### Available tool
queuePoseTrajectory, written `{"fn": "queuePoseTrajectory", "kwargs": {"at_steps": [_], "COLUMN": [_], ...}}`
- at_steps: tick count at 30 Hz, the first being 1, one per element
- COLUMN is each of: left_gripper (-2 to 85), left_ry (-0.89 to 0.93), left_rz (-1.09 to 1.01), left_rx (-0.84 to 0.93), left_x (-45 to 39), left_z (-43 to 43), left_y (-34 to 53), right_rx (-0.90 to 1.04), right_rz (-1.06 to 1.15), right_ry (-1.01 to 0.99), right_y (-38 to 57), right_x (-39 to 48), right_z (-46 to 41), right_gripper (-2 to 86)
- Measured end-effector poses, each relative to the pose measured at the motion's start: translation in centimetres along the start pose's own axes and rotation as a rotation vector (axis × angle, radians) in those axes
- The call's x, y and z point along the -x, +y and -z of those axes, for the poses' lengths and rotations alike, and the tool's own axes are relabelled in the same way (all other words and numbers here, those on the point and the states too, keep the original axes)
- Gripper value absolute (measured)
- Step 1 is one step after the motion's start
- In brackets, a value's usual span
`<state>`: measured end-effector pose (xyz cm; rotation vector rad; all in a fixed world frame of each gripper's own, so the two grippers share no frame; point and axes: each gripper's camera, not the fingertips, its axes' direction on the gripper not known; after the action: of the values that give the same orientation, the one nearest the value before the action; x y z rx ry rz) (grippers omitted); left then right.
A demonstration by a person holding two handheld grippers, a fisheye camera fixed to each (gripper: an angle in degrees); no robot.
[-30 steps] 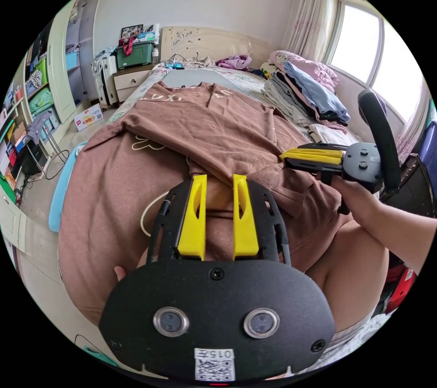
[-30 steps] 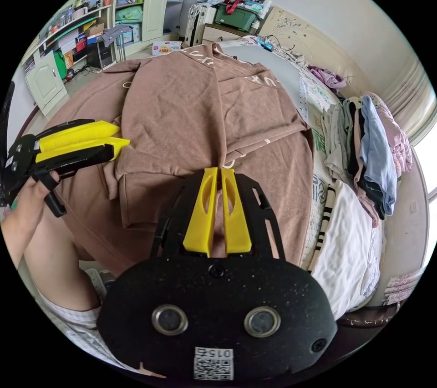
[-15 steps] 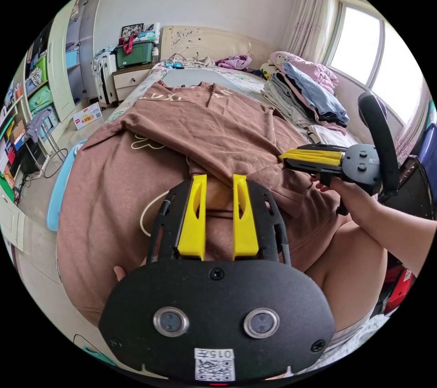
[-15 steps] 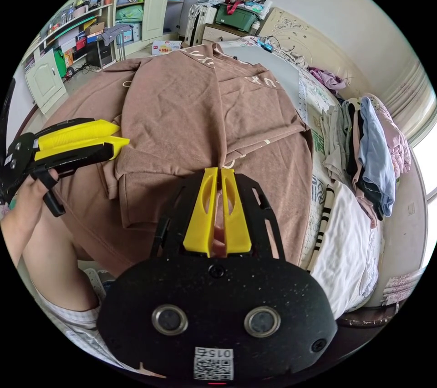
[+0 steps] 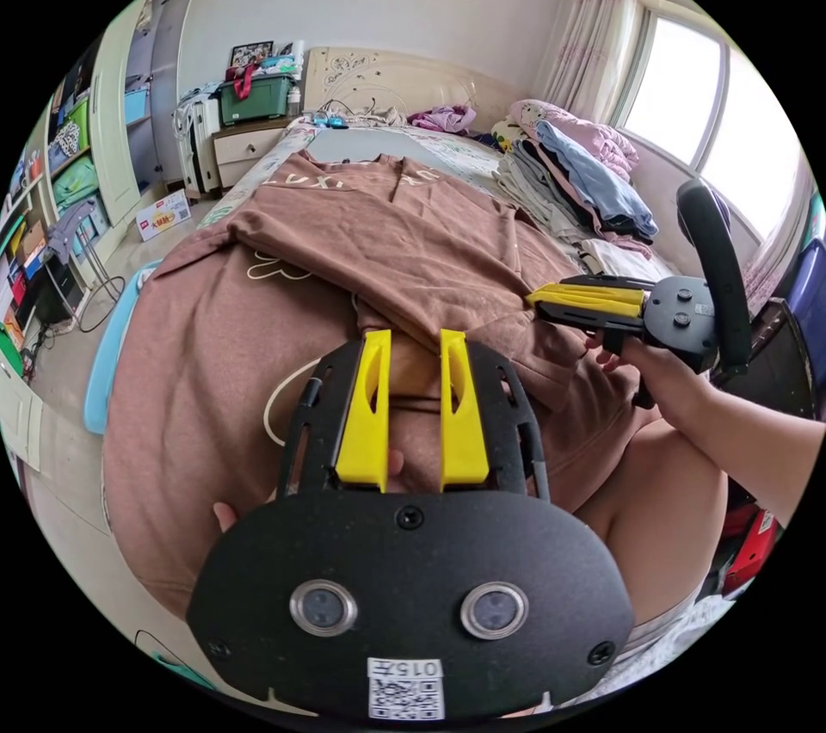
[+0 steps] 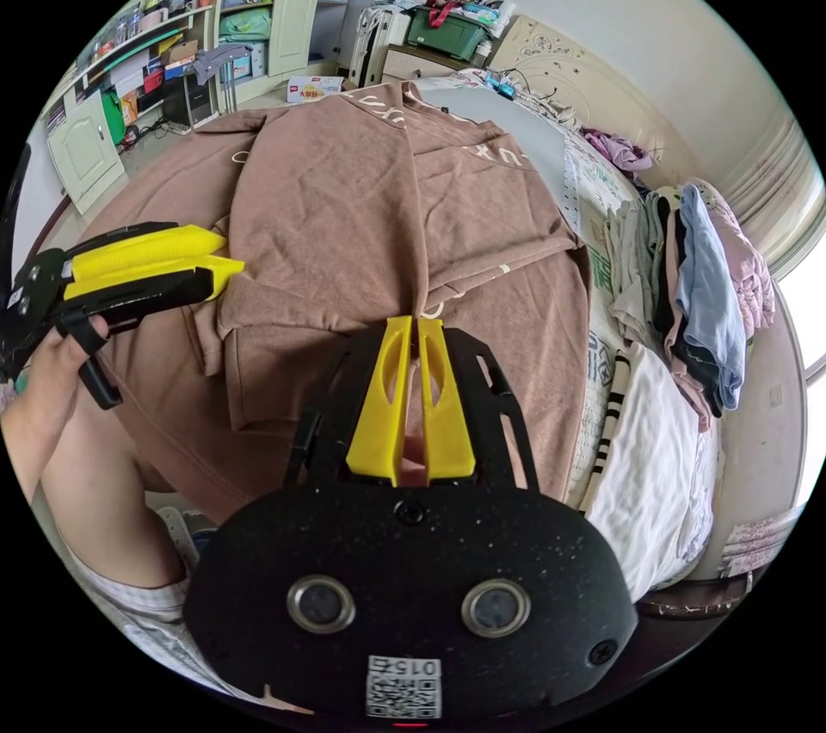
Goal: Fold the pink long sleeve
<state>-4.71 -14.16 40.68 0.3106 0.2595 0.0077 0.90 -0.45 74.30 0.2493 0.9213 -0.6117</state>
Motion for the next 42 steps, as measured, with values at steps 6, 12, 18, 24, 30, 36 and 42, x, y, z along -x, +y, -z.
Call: {"fn": "queuePoseTrajectory", "kwargs": {"at_steps": [6, 12, 18, 24, 30, 36, 42], "left_gripper": [8.9, 8.8, 8.6, 5.9, 0.5, 0.2, 2.5], "left_ry": [0.007, 0.013, 0.020, 0.065, -0.013, -0.088, -0.089], "left_rz": [0.004, 0.007, 0.010, -0.004, -0.211, -0.194, -0.150], "left_rx": [-0.001, 0.001, 0.007, 0.007, -0.174, -0.561, -0.508], "left_x": [0.1, 0.1, 0.0, -0.1, -2.4, -0.3, 7.1], "left_z": [0.1, 0.3, 0.6, 1.4, 5.6, 11.9, 12.4], "left_y": [-0.1, -0.2, -0.3, -0.2, 1.3, 2.6, -7.8], "right_rx": [0.000, 0.000, 0.002, 0.029, 0.074, -0.153, -0.325], "right_rz": [-0.002, -0.003, -0.012, -0.088, -0.260, -0.149, -0.237], "right_ry": [-0.005, -0.007, -0.021, -0.066, -0.275, -0.053, -0.297], "right_y": [-0.2, -0.4, -0.6, -0.9, -1.8, -1.1, -7.4], "right_x": [-0.5, -1.1, -2.1, -4.1, -8.3, -12.2, -20.5], "right_z": [-0.5, -0.9, -1.2, -1.2, 0.0, 5.2, 5.1], "right_gripper": [0.2, 0.2, 0.0, -0.1, 0.0, -0.8, 0.5]}}
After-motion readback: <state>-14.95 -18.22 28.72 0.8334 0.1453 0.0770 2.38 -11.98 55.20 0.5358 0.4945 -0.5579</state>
